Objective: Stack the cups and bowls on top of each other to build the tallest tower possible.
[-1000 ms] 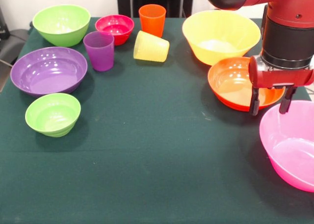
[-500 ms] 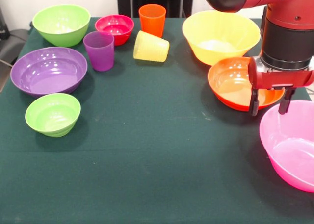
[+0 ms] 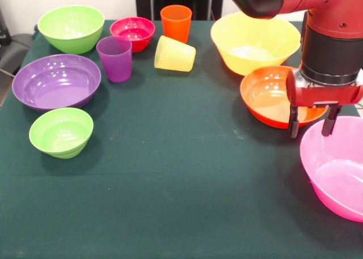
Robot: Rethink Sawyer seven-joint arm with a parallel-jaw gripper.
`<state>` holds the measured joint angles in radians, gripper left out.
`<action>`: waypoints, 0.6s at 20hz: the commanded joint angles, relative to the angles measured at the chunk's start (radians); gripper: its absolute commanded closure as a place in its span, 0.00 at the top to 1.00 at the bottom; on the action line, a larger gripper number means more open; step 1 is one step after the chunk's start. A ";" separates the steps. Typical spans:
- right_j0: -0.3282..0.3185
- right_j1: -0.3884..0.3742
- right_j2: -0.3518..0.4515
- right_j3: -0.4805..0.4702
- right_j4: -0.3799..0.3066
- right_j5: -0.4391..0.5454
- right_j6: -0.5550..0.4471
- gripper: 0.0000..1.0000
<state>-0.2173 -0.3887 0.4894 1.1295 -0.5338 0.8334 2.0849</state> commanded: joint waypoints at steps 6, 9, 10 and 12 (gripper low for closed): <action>0.019 0.112 -0.024 -0.109 -0.026 0.053 -0.077 1.00; 0.019 0.154 -0.013 -0.155 -0.032 0.045 -0.101 1.00; 0.018 0.169 -0.008 -0.173 -0.034 0.041 -0.109 1.00; 0.017 0.189 -0.002 -0.199 -0.032 0.044 -0.119 1.00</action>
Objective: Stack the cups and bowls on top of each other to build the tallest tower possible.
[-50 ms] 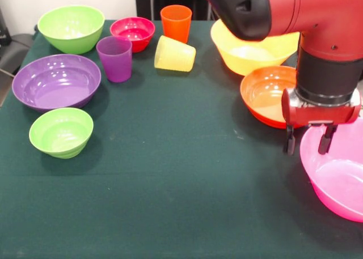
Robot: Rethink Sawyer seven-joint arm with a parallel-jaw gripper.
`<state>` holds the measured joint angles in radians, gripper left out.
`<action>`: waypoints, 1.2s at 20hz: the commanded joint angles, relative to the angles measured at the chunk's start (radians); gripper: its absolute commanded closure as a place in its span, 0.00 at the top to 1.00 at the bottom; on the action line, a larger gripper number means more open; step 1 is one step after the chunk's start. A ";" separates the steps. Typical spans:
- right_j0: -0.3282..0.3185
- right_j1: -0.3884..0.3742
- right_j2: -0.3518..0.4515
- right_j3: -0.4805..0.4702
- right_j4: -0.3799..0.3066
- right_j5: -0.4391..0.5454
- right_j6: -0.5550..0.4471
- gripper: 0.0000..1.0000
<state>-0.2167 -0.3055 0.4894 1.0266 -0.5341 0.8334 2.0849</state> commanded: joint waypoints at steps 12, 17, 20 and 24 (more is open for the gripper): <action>0.029 0.099 -0.025 -0.090 -0.023 0.074 -0.107 1.00; 0.024 0.091 -0.024 -0.073 -0.017 0.072 -0.108 1.00; 0.022 0.088 -0.021 -0.067 -0.013 0.076 -0.111 1.00; 0.020 0.079 -0.021 -0.052 -0.008 0.076 -0.109 0.00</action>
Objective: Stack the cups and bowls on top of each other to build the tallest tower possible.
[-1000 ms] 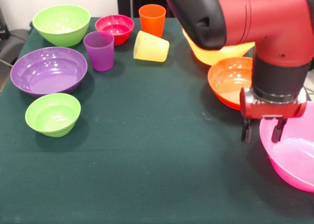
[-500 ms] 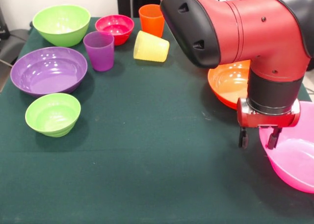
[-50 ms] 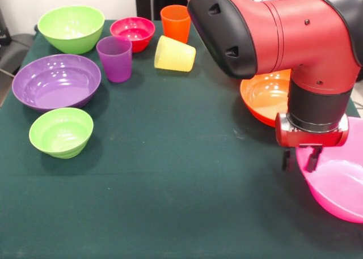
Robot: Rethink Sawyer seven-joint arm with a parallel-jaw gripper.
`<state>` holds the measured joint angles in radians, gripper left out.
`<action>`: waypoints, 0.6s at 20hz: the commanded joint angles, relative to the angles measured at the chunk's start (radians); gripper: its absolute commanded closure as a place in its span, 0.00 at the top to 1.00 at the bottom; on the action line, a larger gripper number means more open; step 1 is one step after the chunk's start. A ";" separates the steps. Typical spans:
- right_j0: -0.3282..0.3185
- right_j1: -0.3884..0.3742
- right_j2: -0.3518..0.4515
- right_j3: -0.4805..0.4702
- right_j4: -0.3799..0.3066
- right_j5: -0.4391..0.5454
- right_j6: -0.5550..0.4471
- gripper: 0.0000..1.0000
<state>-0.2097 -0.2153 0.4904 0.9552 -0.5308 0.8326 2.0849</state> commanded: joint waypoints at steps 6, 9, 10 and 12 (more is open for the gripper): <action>0.013 -0.014 -0.029 0.024 0.003 0.079 -0.117 0.00; 0.015 -0.007 -0.028 0.007 0.009 0.088 -0.129 0.00; 0.015 -0.007 -0.028 0.006 0.009 0.089 -0.129 0.00; 0.013 -0.009 -0.027 0.012 0.011 0.088 -0.127 0.00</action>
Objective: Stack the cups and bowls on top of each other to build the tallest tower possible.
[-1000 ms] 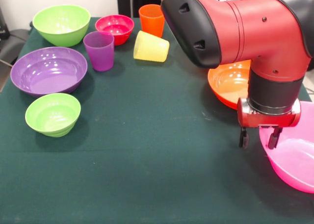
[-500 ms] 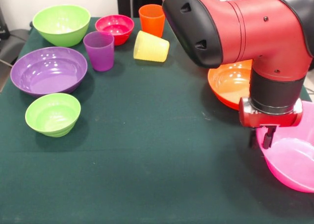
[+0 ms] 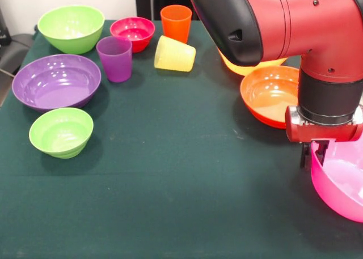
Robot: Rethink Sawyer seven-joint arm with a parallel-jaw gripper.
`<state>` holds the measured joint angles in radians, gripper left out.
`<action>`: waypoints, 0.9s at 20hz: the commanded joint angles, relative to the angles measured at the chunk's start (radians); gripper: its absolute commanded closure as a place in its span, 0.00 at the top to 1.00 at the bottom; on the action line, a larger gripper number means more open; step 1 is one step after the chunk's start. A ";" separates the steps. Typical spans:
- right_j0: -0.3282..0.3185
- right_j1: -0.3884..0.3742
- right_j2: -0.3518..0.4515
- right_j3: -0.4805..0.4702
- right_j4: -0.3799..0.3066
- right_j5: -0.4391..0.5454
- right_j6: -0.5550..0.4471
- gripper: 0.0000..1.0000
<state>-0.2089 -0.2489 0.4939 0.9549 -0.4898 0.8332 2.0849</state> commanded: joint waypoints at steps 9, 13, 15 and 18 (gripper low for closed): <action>-0.004 0.032 -0.031 -0.007 -0.035 0.078 -0.141 0.00; -0.024 0.032 -0.031 -0.015 -0.044 0.080 -0.176 0.00; -0.037 0.028 -0.028 -0.007 -0.041 0.082 -0.193 0.00; -0.055 0.020 -0.025 0.004 -0.038 0.087 -0.211 0.00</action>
<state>-0.2220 -0.2489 0.4939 0.9549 -0.4896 0.8332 2.0849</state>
